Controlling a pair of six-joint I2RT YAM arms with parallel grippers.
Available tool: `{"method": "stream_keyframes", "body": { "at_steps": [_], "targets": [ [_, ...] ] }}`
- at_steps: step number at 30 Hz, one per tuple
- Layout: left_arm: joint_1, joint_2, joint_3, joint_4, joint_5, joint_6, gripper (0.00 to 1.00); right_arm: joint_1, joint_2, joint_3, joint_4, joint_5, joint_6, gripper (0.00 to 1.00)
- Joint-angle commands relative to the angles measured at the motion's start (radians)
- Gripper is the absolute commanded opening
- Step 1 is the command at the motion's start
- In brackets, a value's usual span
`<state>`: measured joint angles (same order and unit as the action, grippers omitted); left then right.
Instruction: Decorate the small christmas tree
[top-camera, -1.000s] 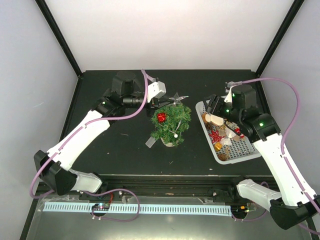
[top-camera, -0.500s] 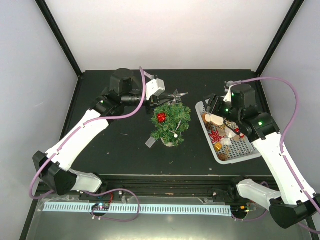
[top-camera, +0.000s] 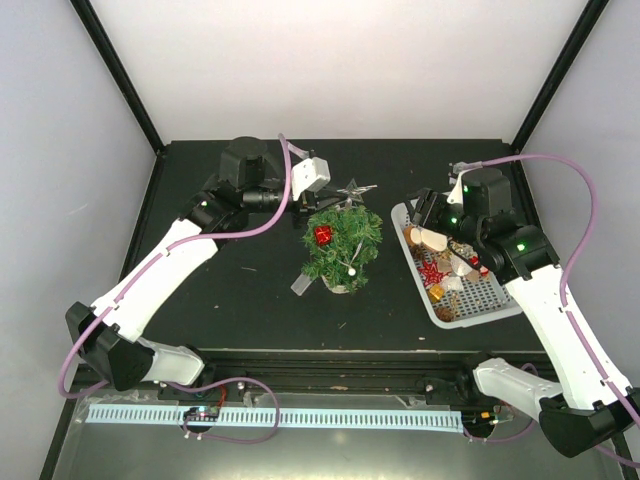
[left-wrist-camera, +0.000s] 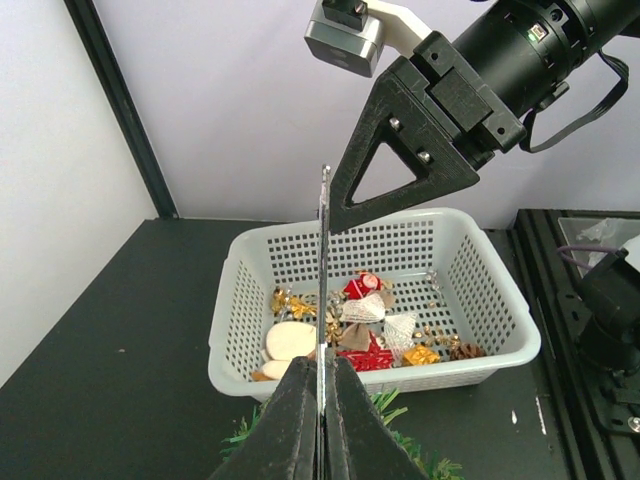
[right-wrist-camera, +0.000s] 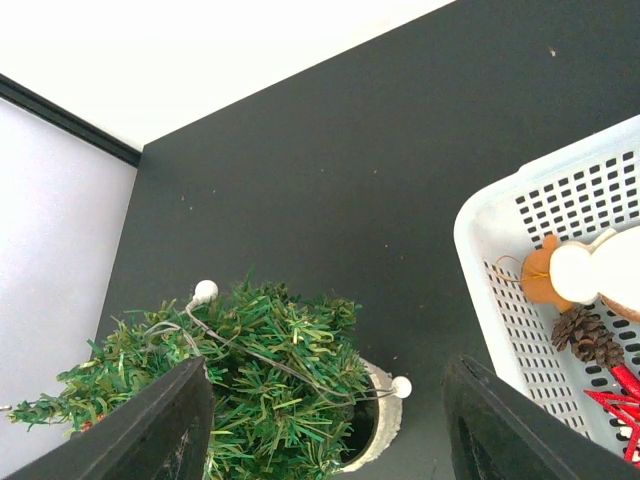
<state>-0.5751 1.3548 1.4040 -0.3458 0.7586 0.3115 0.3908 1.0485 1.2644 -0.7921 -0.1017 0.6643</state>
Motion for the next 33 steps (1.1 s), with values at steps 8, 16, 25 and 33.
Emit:
{"method": "stream_keyframes", "body": {
  "at_steps": [8,16,25,33],
  "targets": [
    [0.009,-0.019,-0.022,0.029,0.002,-0.001,0.02,-0.006,0.0,0.0,0.023,-0.01,0.01,0.64],
    [0.014,-0.021,-0.047,0.031,-0.002,0.004,0.02,-0.007,0.004,-0.008,0.036,-0.018,0.014,0.64],
    [0.012,-0.023,-0.071,0.051,0.005,-0.019,0.02,-0.006,0.006,-0.011,0.04,-0.021,0.014,0.64],
    [0.013,-0.032,-0.112,0.067,0.002,-0.024,0.02,-0.006,0.007,-0.013,0.042,-0.024,0.015,0.64]
  ]
}}
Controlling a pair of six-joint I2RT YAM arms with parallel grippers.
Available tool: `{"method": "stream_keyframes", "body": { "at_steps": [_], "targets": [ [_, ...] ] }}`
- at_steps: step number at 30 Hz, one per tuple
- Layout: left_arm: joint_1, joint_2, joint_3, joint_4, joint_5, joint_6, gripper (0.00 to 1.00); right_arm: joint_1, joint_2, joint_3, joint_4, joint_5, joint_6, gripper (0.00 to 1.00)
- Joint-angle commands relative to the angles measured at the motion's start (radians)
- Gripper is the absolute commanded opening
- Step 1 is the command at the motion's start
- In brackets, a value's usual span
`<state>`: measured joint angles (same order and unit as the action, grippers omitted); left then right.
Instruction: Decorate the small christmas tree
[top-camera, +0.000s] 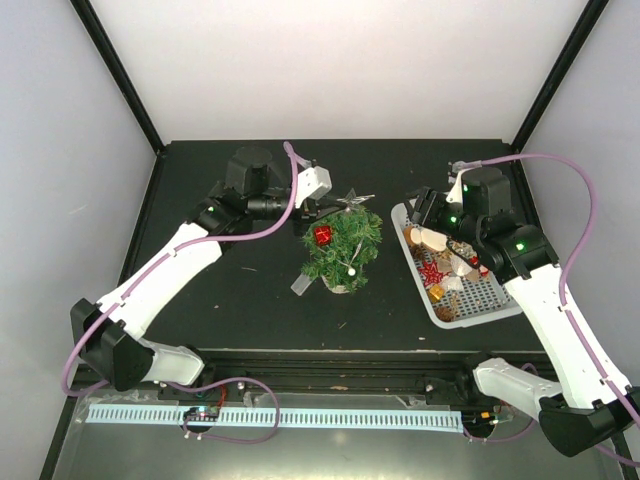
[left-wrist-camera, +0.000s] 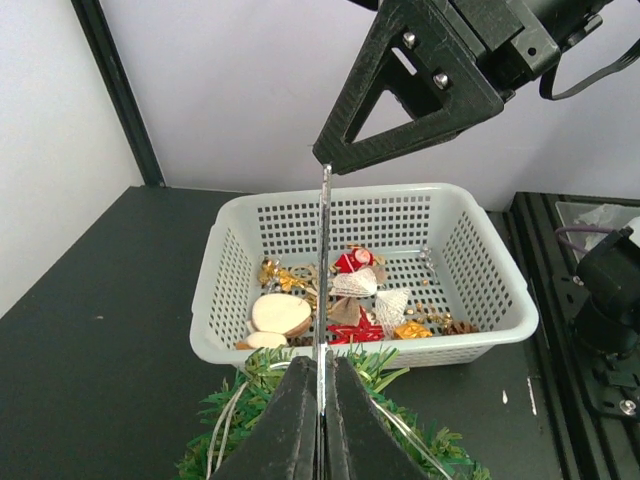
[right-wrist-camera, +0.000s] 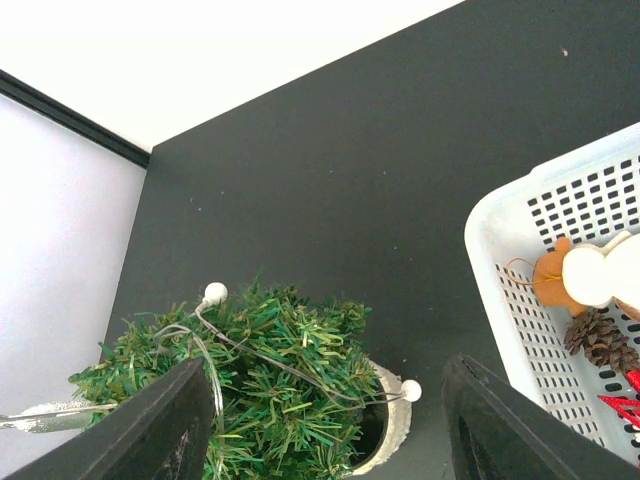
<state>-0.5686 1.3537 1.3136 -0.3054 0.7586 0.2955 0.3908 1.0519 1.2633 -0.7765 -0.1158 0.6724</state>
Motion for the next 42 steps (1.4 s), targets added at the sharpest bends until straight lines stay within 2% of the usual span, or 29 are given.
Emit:
{"method": "stream_keyframes", "body": {
  "at_steps": [1,10,24,26,27,30,32,36,37,38,42],
  "targets": [
    [0.006,-0.032,-0.025,0.03,0.002,-0.008,0.02,-0.006,0.003,-0.012,0.027,-0.01,0.007,0.64],
    [0.01,-0.04,-0.04,0.038,-0.009,-0.013,0.02,-0.006,0.008,-0.007,0.032,-0.02,0.009,0.64],
    [0.01,-0.04,-0.014,0.027,-0.051,-0.024,0.19,-0.006,0.017,0.012,0.033,-0.018,0.001,0.64],
    [0.011,-0.041,-0.007,0.02,-0.056,-0.023,0.25,-0.006,0.017,0.016,0.033,-0.017,0.0,0.64],
    [0.012,-0.041,-0.002,0.013,-0.058,-0.021,0.31,-0.006,0.017,0.017,0.033,-0.015,-0.001,0.64],
    [0.015,-0.048,0.013,-0.015,-0.066,-0.014,0.53,-0.006,0.016,0.021,0.035,-0.024,-0.007,0.66],
    [0.017,-0.057,0.022,-0.041,-0.068,0.0,0.75,-0.005,0.015,0.024,0.036,-0.027,-0.009,0.67],
    [0.027,-0.082,0.029,-0.099,-0.111,0.027,0.8,-0.007,0.01,0.025,0.039,-0.023,-0.015,0.68],
    [0.035,-0.103,0.03,-0.117,-0.122,0.033,0.9,-0.007,0.007,0.025,0.04,-0.021,-0.014,0.68],
    [0.051,-0.114,0.031,-0.138,-0.123,0.039,0.93,-0.007,0.005,0.024,0.04,-0.019,-0.014,0.68],
    [0.143,-0.16,0.035,-0.223,-0.101,0.051,0.94,-0.007,-0.016,0.005,0.017,-0.007,0.001,0.68]
  ]
}}
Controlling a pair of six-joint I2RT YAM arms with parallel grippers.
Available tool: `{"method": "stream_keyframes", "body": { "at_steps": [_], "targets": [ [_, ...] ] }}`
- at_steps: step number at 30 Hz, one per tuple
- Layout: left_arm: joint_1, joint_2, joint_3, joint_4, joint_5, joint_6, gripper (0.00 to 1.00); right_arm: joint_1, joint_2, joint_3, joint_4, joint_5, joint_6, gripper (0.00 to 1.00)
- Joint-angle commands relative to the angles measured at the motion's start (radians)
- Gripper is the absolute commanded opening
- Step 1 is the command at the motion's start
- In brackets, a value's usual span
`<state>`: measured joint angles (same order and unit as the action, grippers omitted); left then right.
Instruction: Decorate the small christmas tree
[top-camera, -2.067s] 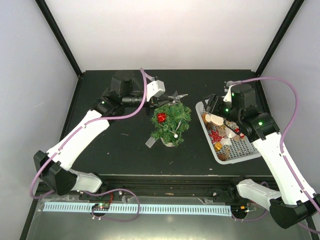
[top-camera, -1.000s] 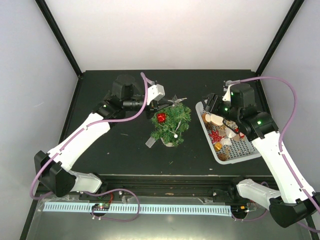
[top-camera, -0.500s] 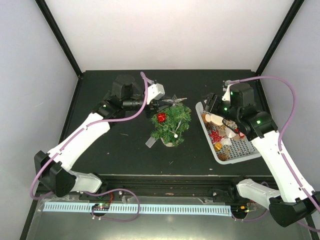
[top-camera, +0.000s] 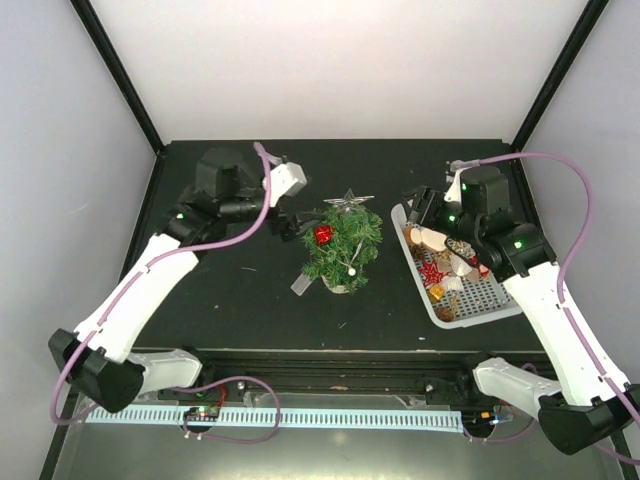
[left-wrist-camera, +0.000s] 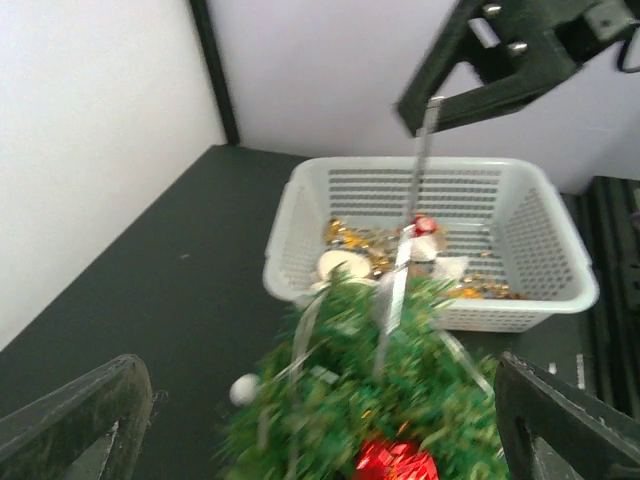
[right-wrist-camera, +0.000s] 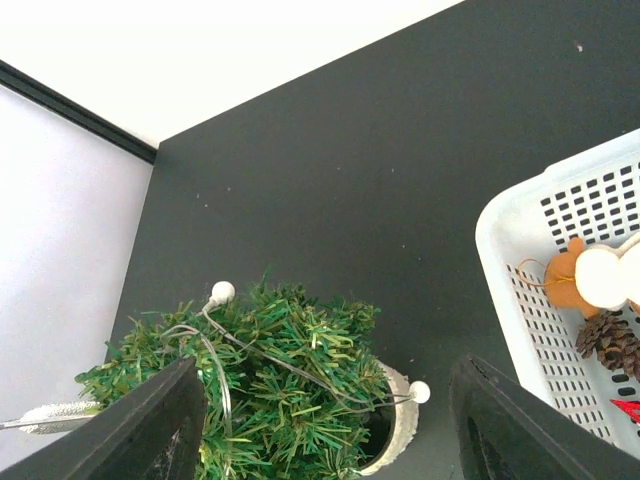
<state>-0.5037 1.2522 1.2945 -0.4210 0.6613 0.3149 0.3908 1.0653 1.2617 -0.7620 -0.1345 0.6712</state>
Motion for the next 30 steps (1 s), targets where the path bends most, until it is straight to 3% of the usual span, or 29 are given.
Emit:
{"method": "stream_keyframes", "body": {
  "at_steps": [1,9,15,18,21,26,30],
  "targets": [
    [0.112,-0.064,0.066,-0.149,-0.001,0.042,0.95,-0.007,-0.037,-0.004,-0.017,0.024,0.017,0.68],
    [0.413,0.037,0.301,-0.616,0.059,0.123,0.95,-0.011,-0.098,-0.086,-0.222,0.205,0.102,0.68],
    [0.427,0.119,0.356,-0.897,-0.003,0.239,0.95,-0.02,0.008,0.032,-0.55,0.3,0.182,0.78],
    [0.425,0.098,0.317,-0.934,-0.018,0.265,0.95,-0.02,-0.033,0.06,-0.596,0.293,0.207,0.79],
    [0.425,0.052,0.281,-0.923,-0.078,0.27,0.96,-0.043,-0.087,0.06,-0.588,0.27,0.221,0.93],
    [0.411,0.041,0.242,-0.921,-0.189,0.25,0.99,-0.111,-0.09,0.018,-0.563,0.199,0.143,0.94],
    [0.356,0.042,0.221,-0.938,-0.314,0.251,0.99,-0.252,-0.094,-0.131,-0.509,-0.04,0.106,0.92]
  ]
}}
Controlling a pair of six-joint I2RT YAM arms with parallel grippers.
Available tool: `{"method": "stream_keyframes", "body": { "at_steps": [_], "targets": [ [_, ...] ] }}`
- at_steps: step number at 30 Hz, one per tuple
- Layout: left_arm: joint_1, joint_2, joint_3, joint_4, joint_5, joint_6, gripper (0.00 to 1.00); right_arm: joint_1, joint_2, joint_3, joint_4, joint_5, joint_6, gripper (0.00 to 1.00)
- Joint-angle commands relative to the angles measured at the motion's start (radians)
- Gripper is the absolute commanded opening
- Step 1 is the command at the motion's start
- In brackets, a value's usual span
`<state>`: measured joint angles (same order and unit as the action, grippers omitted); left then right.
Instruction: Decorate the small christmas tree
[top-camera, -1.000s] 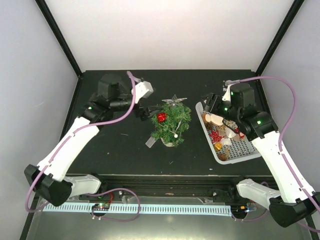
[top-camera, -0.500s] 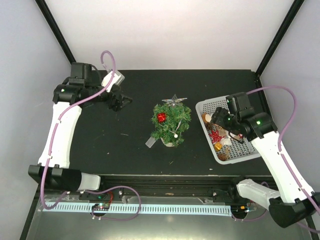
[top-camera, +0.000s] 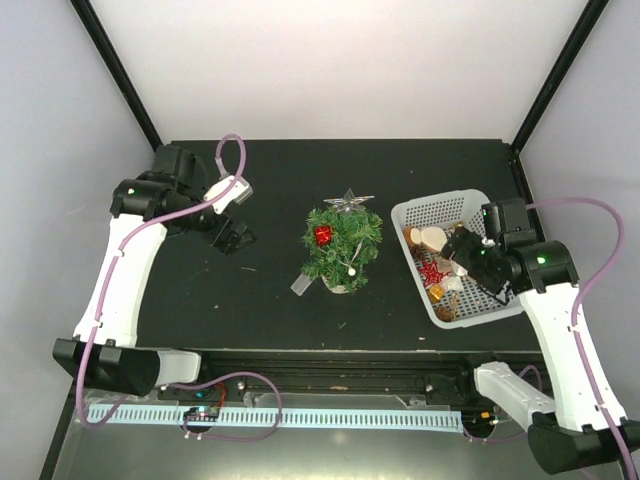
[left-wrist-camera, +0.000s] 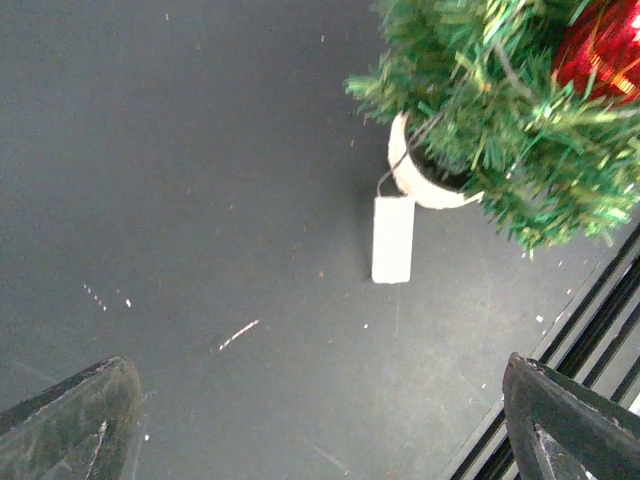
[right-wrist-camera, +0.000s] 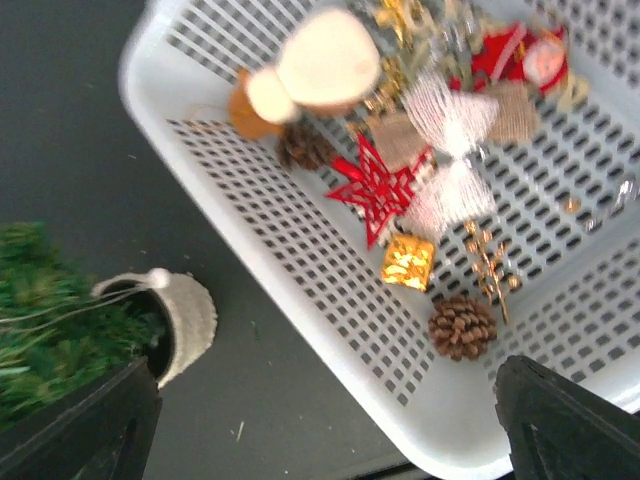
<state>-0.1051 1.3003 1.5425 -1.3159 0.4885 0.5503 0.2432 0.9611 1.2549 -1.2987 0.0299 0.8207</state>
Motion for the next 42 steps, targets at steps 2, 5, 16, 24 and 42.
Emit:
{"method": "stream_keyframes", "body": {
  "at_steps": [2,5,16,24,42],
  "targets": [
    [-0.086,-0.028,-0.068,0.018,-0.219,0.014,0.99,-0.118,0.012,-0.193,0.059,-0.247,-0.035,0.92],
    [-0.162,-0.047,-0.089,0.086,-0.278,-0.011,0.99,-0.12,0.041,-0.206,0.066,-0.26,-0.037,0.92],
    [-0.179,0.184,0.069,0.22,-0.085,-0.11,0.99,-0.214,0.25,0.032,0.052,-0.123,-0.062,0.79],
    [-0.185,0.297,0.198,0.289,-0.034,-0.207,0.99,-0.305,0.571,0.181,0.156,-0.083,-0.037,0.38],
    [-0.186,0.315,0.207,0.31,-0.074,-0.222,0.99,-0.34,1.005,0.368,0.31,0.026,-0.157,0.47]
  ]
}}
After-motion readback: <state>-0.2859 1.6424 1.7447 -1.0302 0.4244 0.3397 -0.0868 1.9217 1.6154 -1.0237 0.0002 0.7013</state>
